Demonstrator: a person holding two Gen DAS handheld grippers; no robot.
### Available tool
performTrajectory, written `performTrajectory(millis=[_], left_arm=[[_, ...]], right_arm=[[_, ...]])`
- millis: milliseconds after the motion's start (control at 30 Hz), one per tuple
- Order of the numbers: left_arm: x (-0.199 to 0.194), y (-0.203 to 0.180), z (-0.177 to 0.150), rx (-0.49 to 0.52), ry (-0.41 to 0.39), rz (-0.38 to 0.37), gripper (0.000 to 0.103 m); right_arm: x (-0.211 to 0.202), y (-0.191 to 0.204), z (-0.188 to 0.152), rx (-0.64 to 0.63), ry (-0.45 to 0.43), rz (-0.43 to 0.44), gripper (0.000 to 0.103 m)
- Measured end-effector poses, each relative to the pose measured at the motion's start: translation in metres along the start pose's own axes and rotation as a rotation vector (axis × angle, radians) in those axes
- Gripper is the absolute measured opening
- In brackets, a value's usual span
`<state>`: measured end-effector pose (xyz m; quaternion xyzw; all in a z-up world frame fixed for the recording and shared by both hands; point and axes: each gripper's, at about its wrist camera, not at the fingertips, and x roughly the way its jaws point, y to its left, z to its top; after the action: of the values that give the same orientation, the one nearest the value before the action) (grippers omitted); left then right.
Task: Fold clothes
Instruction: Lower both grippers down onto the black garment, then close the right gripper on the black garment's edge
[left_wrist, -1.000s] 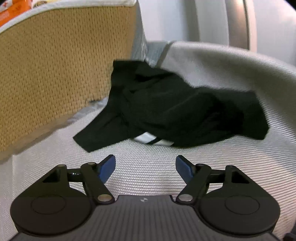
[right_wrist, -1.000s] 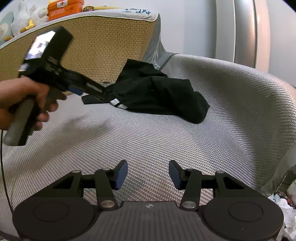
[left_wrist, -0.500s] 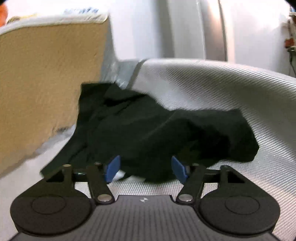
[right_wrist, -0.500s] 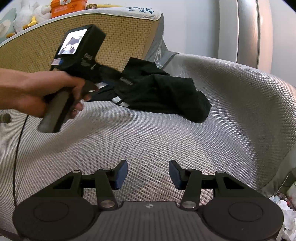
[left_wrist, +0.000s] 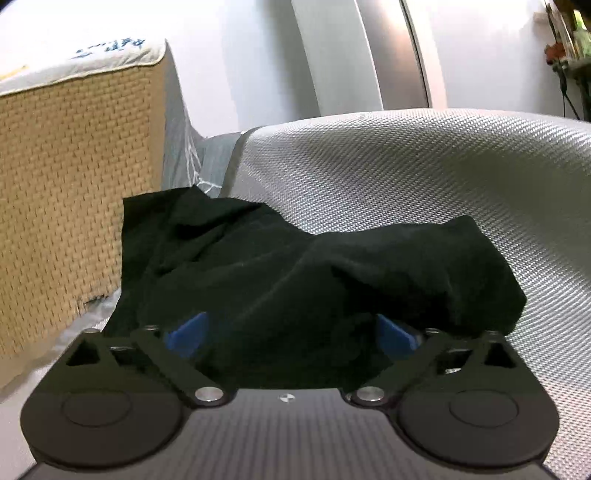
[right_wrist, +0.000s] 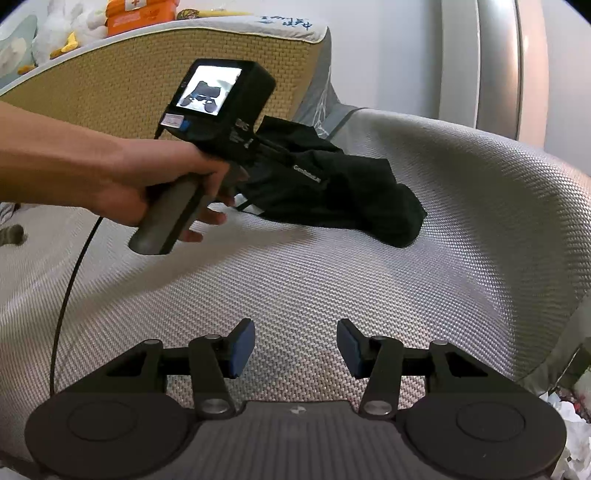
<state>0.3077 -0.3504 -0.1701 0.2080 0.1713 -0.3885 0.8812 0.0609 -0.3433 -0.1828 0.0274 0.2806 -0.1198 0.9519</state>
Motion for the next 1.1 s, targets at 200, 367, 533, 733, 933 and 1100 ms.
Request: performTrajectory(millis=[200,367,533,733,933,1100], left_arm=[[0.009,-0.003,0.002,0.019,0.040,0.036,0.100],[0.013,-0.004,0.009,0.023,0.101,0.082,0.101],[0.007,-0.013,0.013,0.048,0.104,0.054,0.072],[-0.003,0.002,0.029,-0.028,0.128,-0.005,0.042],[-0.025,0.026,0.041,-0.114,0.084,0.014,0.018],[-0.054,0.046,0.048,-0.178,0.019,0.032,0.012]], right_arm=[[0.000,-0.002,0.000,0.008,0.009,-0.011,0.053],[-0.005,-0.004,0.002,0.013,-0.014,-0.026,0.053],[-0.007,-0.005,0.001,0.014,-0.002,-0.029,0.053],[-0.014,-0.003,0.002,-0.002,-0.025,-0.043,0.053],[-0.019,0.000,0.002,-0.030,-0.033,-0.046,0.053],[-0.024,0.000,0.002,-0.046,-0.044,-0.044,0.053]])
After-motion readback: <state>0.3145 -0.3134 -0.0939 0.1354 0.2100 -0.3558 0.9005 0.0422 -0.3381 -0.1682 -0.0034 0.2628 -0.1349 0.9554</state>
